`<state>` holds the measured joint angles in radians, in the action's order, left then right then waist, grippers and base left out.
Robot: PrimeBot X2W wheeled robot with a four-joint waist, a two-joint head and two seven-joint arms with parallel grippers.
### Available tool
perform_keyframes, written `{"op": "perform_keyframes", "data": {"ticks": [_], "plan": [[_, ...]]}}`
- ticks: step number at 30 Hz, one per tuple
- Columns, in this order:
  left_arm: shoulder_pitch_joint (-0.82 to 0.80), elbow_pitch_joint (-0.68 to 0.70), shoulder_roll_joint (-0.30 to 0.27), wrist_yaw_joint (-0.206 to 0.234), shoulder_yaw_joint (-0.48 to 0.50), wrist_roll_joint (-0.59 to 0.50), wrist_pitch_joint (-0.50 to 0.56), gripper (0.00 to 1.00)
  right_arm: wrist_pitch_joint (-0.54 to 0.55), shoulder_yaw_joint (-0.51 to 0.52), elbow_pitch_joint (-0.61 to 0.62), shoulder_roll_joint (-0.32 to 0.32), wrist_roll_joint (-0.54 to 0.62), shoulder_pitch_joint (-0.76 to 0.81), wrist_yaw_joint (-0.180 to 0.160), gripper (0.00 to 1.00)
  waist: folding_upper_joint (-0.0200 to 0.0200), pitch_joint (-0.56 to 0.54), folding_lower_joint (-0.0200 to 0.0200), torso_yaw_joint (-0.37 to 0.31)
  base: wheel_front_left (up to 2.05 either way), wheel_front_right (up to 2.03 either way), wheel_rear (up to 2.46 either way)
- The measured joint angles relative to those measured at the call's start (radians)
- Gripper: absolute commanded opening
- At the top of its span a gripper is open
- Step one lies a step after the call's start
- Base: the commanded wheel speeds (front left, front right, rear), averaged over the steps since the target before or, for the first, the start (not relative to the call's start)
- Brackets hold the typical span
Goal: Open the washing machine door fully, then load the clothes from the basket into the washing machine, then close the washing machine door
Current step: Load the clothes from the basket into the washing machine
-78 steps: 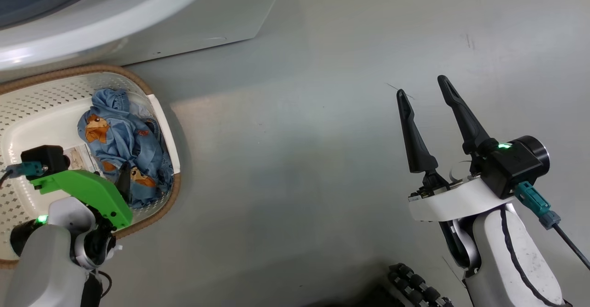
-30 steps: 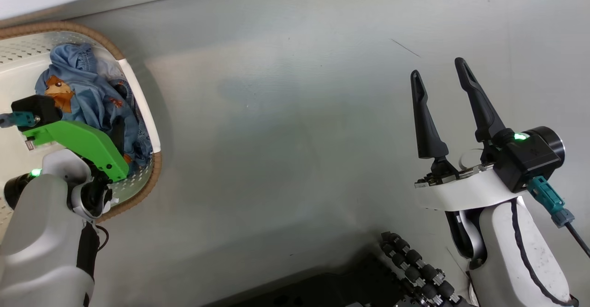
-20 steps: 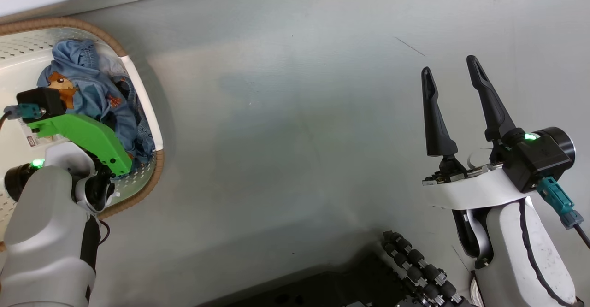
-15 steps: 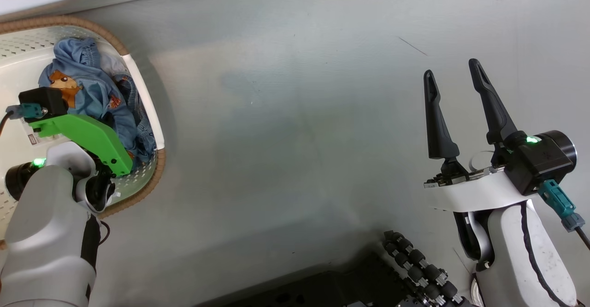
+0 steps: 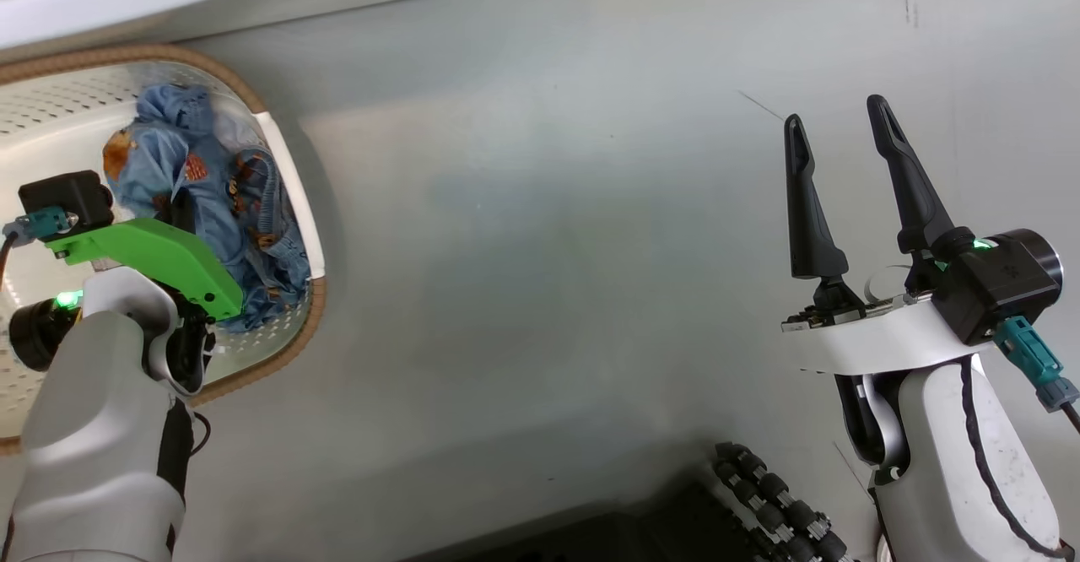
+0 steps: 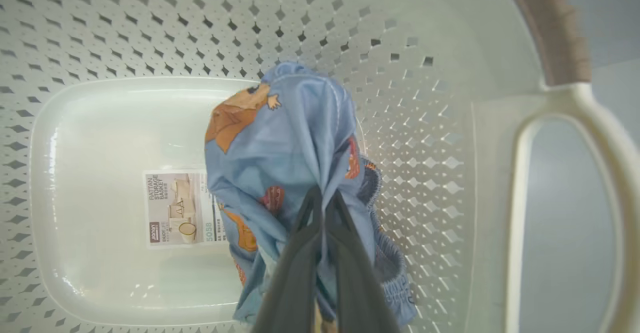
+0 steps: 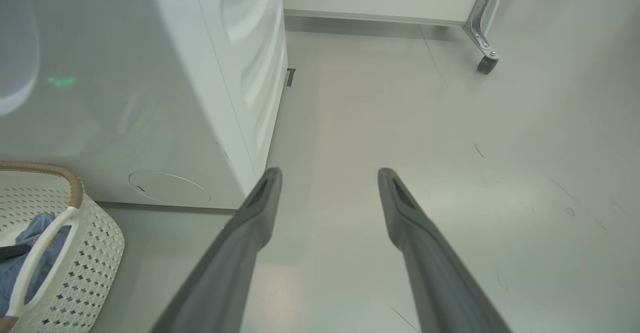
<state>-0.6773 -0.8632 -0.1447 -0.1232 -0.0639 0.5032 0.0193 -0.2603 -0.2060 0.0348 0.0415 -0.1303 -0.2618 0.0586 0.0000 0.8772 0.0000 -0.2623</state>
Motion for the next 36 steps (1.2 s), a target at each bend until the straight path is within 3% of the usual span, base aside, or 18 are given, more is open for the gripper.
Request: {"op": "perform_keyframes", "data": {"ticks": [12,18,36], "plan": [[0.081,0.018,0.06,-0.001,0.03,0.035,-0.174,0.0,0.0,0.039,-0.042,0.001,0.01,0.003,0.002,1.0,0.0,-0.113,0.0,0.073,0.0,0.0,0.0],[0.12,0.048,0.064,-0.001,0.032,0.044,-0.235,0.0,0.0,0.043,-0.048,0.007,0.011,0.012,0.013,1.0,0.0,-0.17,0.0,0.116,0.0,0.0,0.0],[0.258,0.263,0.092,-0.001,0.019,0.013,-0.27,0.0,0.0,0.078,-0.069,0.03,0.027,0.053,0.033,1.0,0.0,-0.288,0.0,0.206,0.0,0.0,0.0]]}}
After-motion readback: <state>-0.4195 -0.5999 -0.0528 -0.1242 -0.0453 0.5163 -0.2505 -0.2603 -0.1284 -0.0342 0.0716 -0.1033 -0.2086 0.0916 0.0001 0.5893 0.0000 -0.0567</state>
